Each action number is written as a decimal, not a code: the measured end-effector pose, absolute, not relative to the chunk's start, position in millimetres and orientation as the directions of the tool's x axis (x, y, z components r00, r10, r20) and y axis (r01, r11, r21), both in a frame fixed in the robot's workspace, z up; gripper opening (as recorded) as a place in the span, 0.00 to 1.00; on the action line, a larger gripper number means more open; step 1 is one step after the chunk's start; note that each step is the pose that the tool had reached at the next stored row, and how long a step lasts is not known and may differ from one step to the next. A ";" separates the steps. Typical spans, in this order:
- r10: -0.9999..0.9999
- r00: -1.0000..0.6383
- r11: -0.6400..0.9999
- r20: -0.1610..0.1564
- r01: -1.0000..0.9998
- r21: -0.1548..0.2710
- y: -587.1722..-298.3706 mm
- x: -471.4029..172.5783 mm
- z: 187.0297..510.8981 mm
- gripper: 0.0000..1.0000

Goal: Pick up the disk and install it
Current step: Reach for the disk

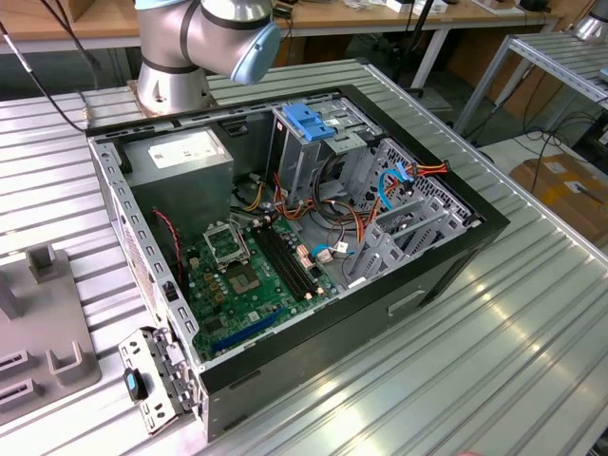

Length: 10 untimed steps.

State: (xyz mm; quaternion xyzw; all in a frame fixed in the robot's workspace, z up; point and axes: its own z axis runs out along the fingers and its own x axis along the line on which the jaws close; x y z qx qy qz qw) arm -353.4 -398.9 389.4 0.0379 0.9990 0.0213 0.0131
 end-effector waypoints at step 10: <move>0.076 -0.997 0.996 -0.025 0.075 0.041 -398.9 -382.4 387.3 0.11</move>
